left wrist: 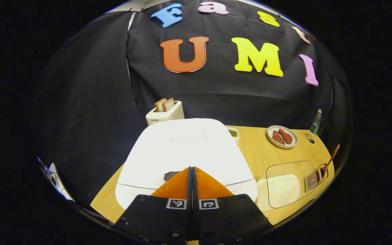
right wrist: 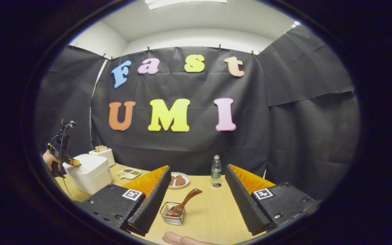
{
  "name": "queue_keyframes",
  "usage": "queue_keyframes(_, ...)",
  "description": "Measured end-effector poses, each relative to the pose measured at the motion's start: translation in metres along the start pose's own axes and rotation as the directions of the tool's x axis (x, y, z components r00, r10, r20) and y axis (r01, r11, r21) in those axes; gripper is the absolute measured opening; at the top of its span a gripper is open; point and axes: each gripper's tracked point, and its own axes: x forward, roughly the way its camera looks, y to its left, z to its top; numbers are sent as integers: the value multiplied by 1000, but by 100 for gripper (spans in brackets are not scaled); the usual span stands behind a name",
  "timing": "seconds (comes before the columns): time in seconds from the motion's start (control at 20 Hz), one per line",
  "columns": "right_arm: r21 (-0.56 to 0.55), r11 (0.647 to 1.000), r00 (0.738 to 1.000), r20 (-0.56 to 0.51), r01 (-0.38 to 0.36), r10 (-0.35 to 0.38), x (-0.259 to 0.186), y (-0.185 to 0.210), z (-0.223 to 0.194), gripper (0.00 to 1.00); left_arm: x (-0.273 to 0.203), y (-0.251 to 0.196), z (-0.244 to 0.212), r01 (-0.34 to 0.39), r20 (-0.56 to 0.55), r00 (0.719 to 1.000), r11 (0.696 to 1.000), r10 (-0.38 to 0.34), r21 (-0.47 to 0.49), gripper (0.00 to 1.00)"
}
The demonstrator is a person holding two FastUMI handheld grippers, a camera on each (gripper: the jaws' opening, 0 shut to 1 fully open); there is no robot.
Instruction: Close the left gripper, press the button to open the rice cooker; take a wooden spoon from the chopstick holder with the right hand, scoop a spoonful of rice and pour it into the rice cooker, then put the wooden spoon back into the chopstick holder.
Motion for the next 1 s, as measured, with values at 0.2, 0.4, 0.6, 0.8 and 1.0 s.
queue_keyframes(0.2, -11, 1000, 1000, 1, -10, 10, -17, 0, 3, 100, 6, 1, -2, 11, -16, 1000, 998, -12, -62, 0)
queue_keyframes(0.4, -22, 1000, 1000, -3, 0, 0, -27, -5, 2, 100, 3, 1, 0, 31, -5, 999, 995, -32, -94, 0)
queue_keyframes(0.6, -13, 1000, 1000, -25, 6, -6, -31, -9, -6, 100, -12, 7, 19, 29, 46, 999, 994, -24, -108, 0)
queue_keyframes(0.8, -2, 1000, 998, -52, 18, -18, -29, -14, -18, 100, -52, 16, 43, 19, 124, 992, 993, -5, -115, 0)
queue_keyframes(1.0, -1, 1000, 996, -88, 25, -25, -23, -14, -34, 100, -92, 12, 43, 39, 195, 981, 993, -17, -112, 13)
